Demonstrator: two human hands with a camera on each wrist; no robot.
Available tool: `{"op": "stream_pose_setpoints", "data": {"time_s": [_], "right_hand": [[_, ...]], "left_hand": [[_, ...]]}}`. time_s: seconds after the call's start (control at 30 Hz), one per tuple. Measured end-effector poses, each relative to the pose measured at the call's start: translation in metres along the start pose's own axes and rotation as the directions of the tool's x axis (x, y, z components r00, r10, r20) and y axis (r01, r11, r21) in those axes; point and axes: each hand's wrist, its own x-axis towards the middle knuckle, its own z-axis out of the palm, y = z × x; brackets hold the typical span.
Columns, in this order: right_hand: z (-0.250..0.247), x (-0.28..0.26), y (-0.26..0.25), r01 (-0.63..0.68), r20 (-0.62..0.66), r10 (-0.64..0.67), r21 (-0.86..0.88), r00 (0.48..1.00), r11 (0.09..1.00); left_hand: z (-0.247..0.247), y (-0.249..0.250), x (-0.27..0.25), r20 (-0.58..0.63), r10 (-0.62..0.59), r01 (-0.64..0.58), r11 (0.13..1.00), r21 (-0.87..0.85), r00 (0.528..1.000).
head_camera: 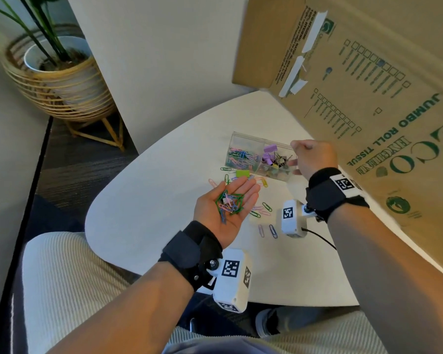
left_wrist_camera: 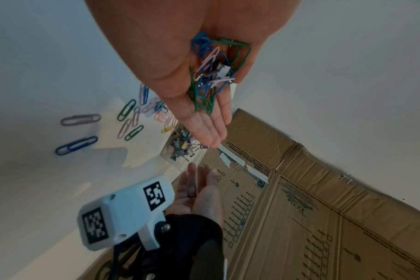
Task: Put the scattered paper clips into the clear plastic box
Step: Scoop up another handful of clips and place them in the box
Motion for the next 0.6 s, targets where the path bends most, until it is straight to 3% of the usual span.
{"op": "stream_pose_setpoints", "data": {"time_s": [0.1, 0.17, 0.3, 0.43, 0.6], "right_hand": [[-0.001, -0.023, -0.016, 0.173, 0.034, -0.174, 0.007, 0.984, 0.985], [0.001, -0.047, -0.027, 0.293, 0.169, -0.29, 0.007, 0.942, 0.956], [0.011, -0.093, -0.037, 0.444, 0.571, -0.314, -0.1, 0.758, 0.89], [0.023, -0.1, -0.029, 0.561, 0.615, -0.28, -0.326, 0.737, 0.761], [0.031, -0.105, -0.027, 0.666, 0.617, -0.373, -0.35, 0.693, 0.658]], "left_hand": [[0.0, 0.004, -0.001, -0.013, 0.019, -0.019, 1.0, -0.005, 1.0], [0.002, 0.005, -0.001, -0.031, 0.031, -0.031, 0.999, 0.006, 0.999], [0.007, 0.003, -0.001, -0.059, 0.052, -0.048, 0.997, 0.061, 0.997], [0.011, 0.002, -0.002, -0.05, 0.054, -0.051, 0.997, 0.059, 0.997], [0.015, 0.002, -0.003, -0.067, 0.056, -0.053, 0.997, 0.051, 0.996]]}}
